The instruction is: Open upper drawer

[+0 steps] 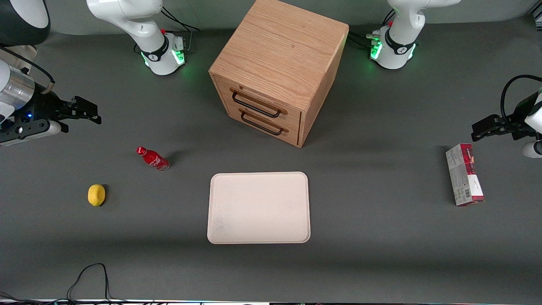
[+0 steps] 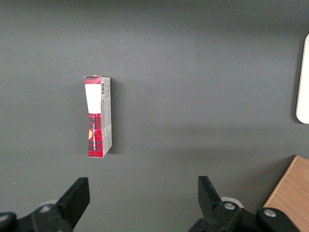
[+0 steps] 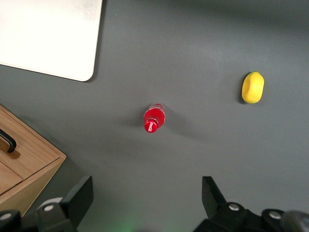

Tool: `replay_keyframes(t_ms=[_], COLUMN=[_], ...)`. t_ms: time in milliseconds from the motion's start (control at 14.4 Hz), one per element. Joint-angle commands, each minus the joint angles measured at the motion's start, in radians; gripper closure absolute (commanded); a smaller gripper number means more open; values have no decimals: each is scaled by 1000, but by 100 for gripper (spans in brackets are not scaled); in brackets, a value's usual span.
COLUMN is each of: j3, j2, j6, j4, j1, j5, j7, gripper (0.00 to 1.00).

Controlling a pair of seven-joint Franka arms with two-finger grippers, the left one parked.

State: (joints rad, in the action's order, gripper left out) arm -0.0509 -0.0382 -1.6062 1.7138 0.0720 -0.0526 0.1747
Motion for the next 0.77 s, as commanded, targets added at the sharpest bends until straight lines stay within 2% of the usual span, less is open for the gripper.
replay_keyframes(t_ms=[0,697], j3=[-12,-6], j2=[20,35], j6=[25,45], j4=[-33,-34], j1=[11,20], j5=[10,2], j7=[12,12], gripper=[0,0])
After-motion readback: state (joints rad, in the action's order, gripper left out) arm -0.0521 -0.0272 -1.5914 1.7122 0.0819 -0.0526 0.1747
